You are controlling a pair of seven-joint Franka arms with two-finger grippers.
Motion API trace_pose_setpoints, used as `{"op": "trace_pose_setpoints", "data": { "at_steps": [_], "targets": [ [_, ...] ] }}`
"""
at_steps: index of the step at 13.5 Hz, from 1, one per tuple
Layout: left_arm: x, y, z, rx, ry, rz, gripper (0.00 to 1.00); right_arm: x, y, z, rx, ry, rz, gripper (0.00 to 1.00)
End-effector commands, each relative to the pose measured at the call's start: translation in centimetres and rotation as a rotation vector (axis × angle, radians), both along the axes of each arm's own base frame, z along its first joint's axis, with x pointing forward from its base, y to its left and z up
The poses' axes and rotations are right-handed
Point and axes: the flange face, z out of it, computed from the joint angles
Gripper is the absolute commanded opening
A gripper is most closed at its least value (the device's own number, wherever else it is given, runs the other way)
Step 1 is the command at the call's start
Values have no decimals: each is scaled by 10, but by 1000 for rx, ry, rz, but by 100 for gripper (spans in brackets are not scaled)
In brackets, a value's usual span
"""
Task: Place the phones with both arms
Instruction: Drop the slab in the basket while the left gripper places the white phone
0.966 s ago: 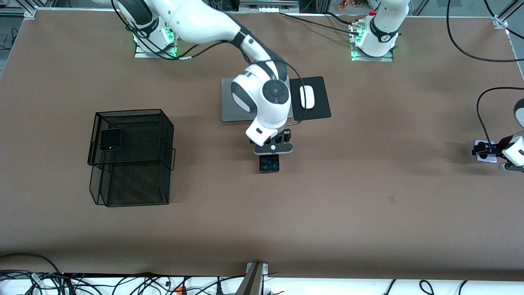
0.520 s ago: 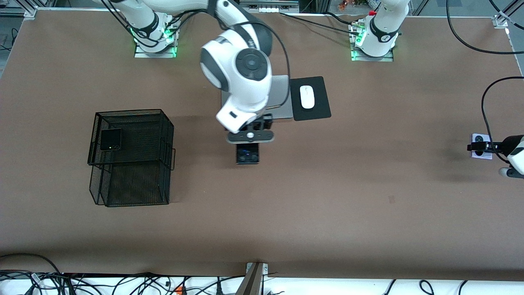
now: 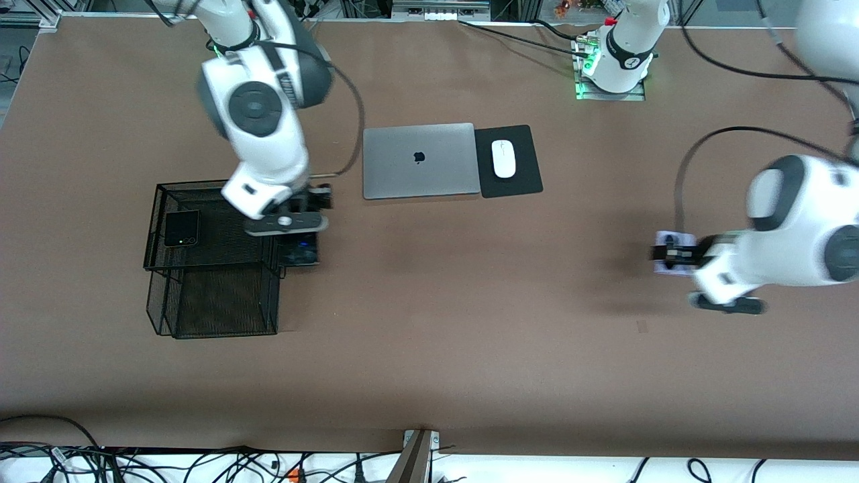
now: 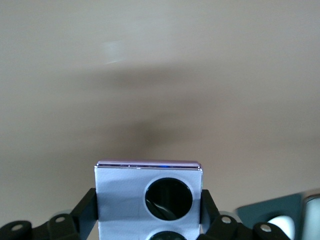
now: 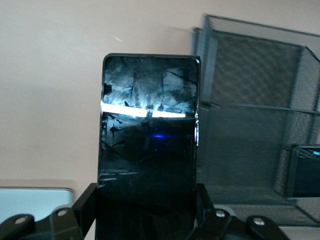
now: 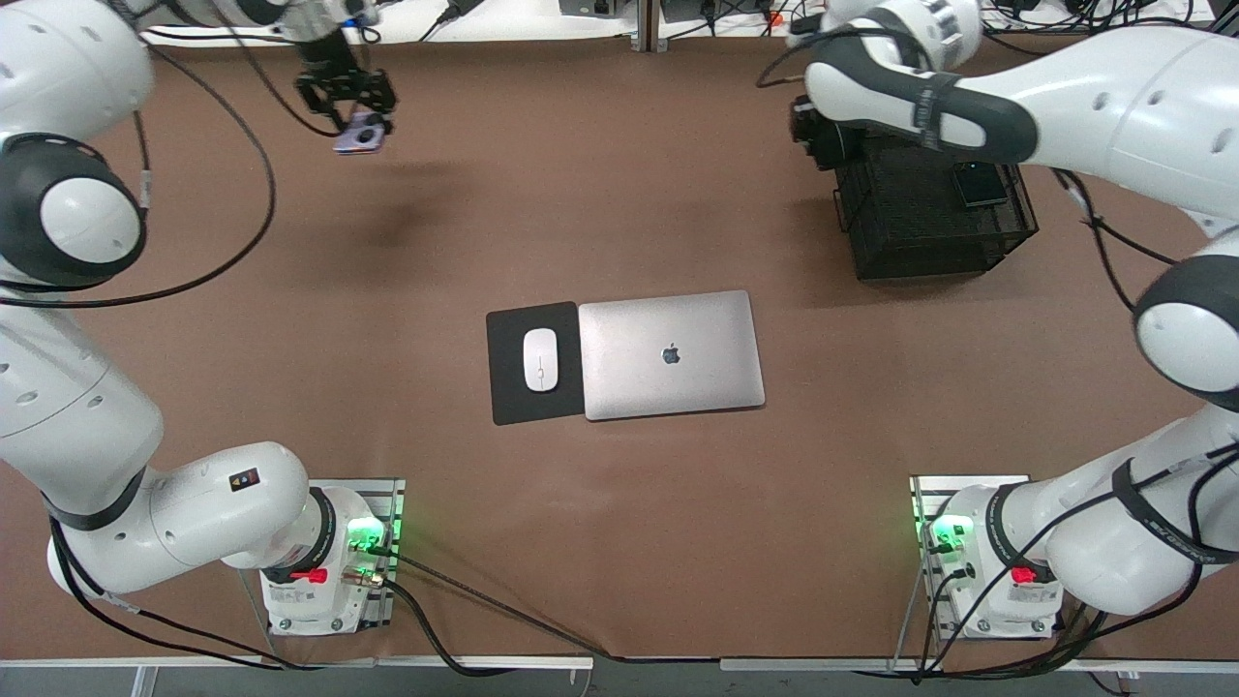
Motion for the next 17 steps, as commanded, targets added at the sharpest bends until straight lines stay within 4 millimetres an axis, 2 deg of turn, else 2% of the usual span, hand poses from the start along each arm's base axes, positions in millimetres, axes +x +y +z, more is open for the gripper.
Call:
{"op": "trace_pose_setpoints", "data": {
  "at_steps": [1, 2, 4, 6, 8, 9, 10, 11, 15, 16, 17],
  "targets": [
    [5, -78, -26, -53, -44, 71, 34, -29, -78, -5, 69, 6, 29, 0],
    [2, -111, -38, -64, -54, 83, 34, -29, -104, -8, 78, 16, 21, 0],
    [-9, -176, -53, -88, -87, 125, 34, -27, -138, -17, 102, 46, 0, 0],
    [-25, -236, -73, -118, -108, 169, 37, -28, -144, -31, 127, 73, -20, 0],
    [-39, -278, -98, -158, -133, 190, 36, -29, -145, -49, 119, 86, -28, 0],
    [-44, -293, -117, -189, -147, 189, 36, -27, -144, -58, 112, 88, -31, 0],
    [-44, -299, -132, -224, -169, 203, 36, -25, -143, -65, 104, 86, -30, 0],
    [-49, -309, -140, -244, -180, 209, 36, -24, -143, -70, 97, 91, -32, 0],
    [-66, -332, -150, -232, -164, 207, 36, -23, -143, -86, 103, 113, -56, 0],
    [-67, -330, -156, -221, -160, 206, 36, -22, -144, -90, 110, 120, -70, 24],
    [-70, -333, -159, -217, -157, 199, 36, -21, -145, -93, 118, 126, -85, 69]
  ]
}}
